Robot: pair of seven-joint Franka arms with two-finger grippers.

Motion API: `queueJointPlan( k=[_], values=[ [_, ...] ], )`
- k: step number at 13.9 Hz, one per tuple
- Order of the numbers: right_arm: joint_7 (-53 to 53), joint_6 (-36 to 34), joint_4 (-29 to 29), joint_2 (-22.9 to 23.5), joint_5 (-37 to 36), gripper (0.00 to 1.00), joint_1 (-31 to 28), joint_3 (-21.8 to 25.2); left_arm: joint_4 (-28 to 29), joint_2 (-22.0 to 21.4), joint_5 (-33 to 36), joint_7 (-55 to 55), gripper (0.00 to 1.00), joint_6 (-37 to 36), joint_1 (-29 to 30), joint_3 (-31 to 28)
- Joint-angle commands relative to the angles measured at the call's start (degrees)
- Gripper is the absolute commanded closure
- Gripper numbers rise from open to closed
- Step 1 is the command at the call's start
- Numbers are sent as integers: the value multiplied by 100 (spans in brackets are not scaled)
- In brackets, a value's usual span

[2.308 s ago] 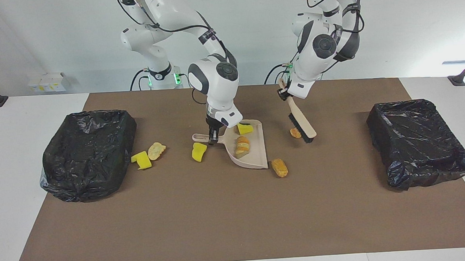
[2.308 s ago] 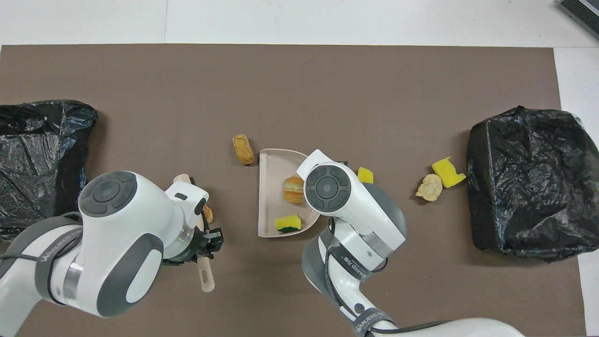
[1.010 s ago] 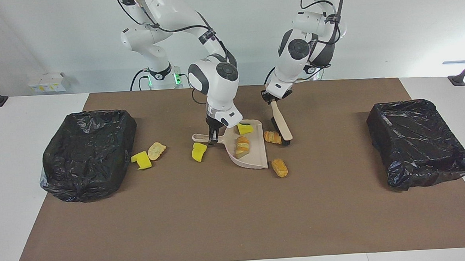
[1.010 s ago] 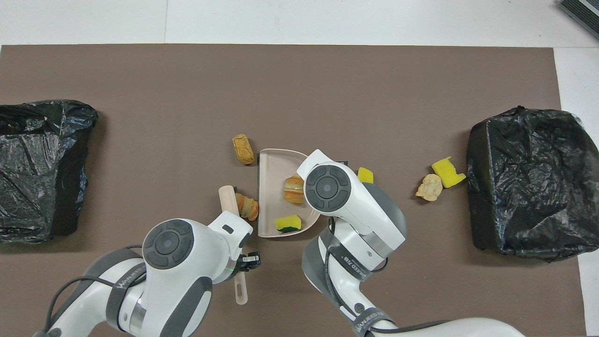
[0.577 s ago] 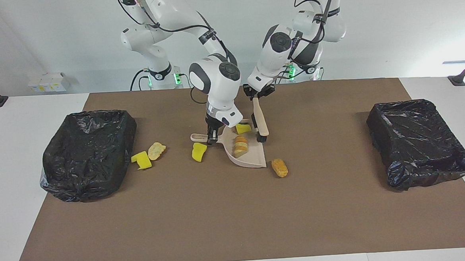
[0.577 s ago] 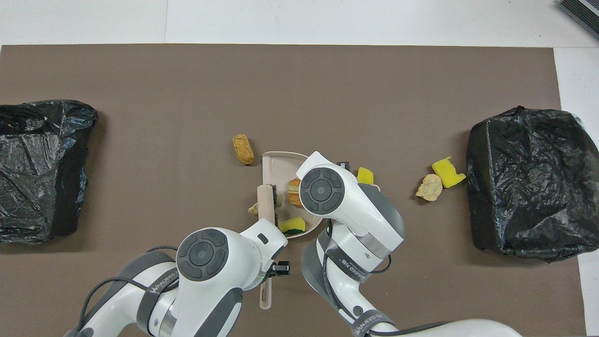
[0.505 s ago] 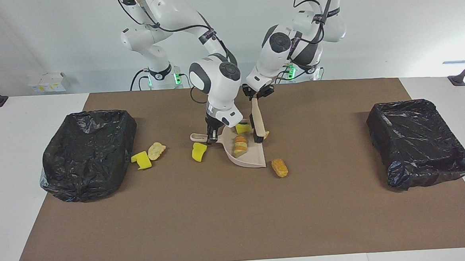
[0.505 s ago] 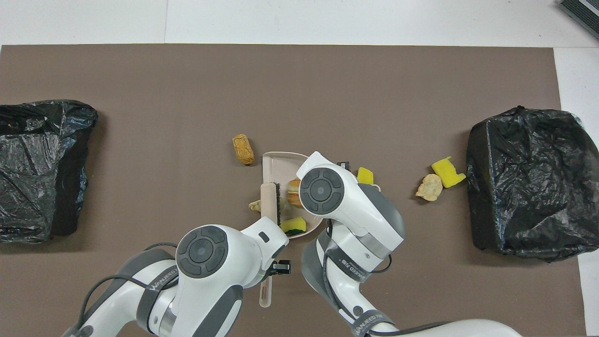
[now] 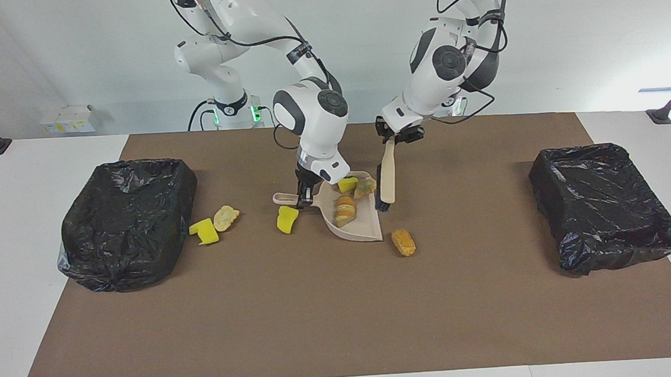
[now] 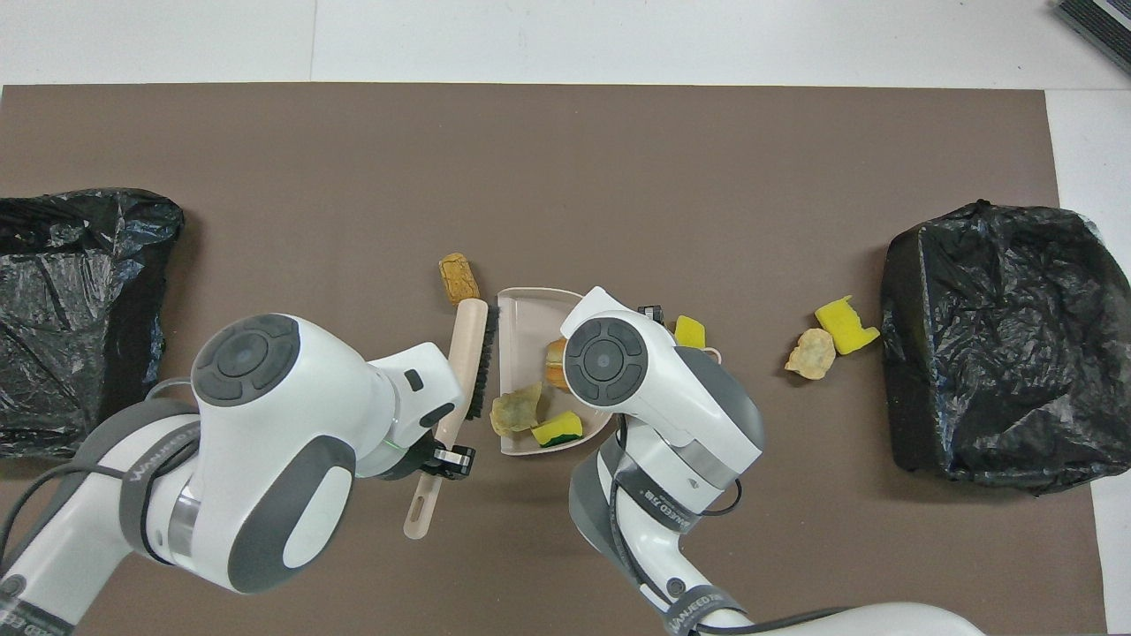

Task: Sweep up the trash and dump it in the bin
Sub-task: 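Reach the brush to far scraps and sweep them into the dustpan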

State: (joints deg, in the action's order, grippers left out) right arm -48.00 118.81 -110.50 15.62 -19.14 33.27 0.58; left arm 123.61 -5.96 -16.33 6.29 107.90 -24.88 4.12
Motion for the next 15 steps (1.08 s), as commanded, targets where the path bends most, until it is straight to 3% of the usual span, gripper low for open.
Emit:
queueJointPlan(
  k=[1,6,9,13,15],
  values=[
    [89,-148,-33,20,-186,100,-23,-5,-319,147,925,-345,100,-85,298,62],
    [124,-394,-7,-15,-449,100,12,-5,-1250,893,2114,-2235,100,379,992,53],
    [177,-421,-7,-41,-511,100,109,-5,-1778,1473,2432,-3245,100,539,1116,53],
    [177,-491,-16,-41,-520,100,118,-14,-1850,1992,2933,-3503,100,969,1222,53],
    [177,-500,-7,-41,-511,100,118,-14,-1701,2011,2934,-3503,100,1014,1213,62]
  ],
)
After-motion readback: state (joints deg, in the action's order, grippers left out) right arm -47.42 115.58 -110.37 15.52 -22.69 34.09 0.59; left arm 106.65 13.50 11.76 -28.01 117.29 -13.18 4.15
